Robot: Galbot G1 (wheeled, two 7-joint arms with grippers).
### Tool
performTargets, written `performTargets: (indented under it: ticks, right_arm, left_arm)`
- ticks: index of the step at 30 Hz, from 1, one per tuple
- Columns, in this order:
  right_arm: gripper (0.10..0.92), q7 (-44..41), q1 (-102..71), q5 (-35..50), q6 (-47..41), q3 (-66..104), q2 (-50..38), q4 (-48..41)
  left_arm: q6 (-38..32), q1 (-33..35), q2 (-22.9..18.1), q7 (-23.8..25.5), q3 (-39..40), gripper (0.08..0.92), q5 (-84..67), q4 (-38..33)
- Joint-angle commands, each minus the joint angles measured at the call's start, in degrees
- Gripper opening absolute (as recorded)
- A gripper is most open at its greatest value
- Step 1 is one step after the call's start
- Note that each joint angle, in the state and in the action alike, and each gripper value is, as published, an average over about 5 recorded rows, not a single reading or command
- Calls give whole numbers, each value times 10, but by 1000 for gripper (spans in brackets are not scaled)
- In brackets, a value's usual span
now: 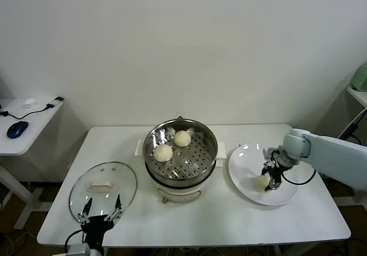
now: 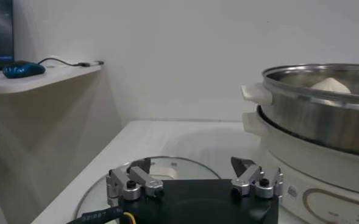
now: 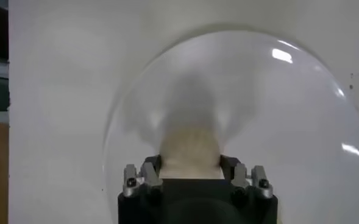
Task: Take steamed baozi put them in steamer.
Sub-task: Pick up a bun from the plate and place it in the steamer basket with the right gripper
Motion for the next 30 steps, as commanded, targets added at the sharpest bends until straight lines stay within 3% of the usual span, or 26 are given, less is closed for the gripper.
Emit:
performTargets:
  ticks: [1, 10, 17, 20, 25, 30]
  right_arm:
    - [645, -32, 100, 23, 11, -41, 9, 7]
    - [652, -125, 364, 106, 163, -105, 153, -36]
    - [648, -163, 415, 132, 286, -75, 266, 62]
    - [645, -169, 385, 92, 352, -71, 296, 97]
    - [645, -154, 303, -49, 463, -60, 333, 101]
    - [645, -121, 230, -134, 494, -44, 361, 76]
  left_arm:
    - [1, 0, 0, 1, 1, 823, 0, -2]
    - [1, -3, 6, 1, 5, 823, 2, -4]
    - [2, -5, 5, 3, 9, 823, 4, -5]
    - [3, -2, 6, 3, 5, 823, 3, -8]
    - [1, 3, 9, 2, 1, 823, 1, -8]
    - [0, 6, 8, 1, 0, 823, 1, -7]
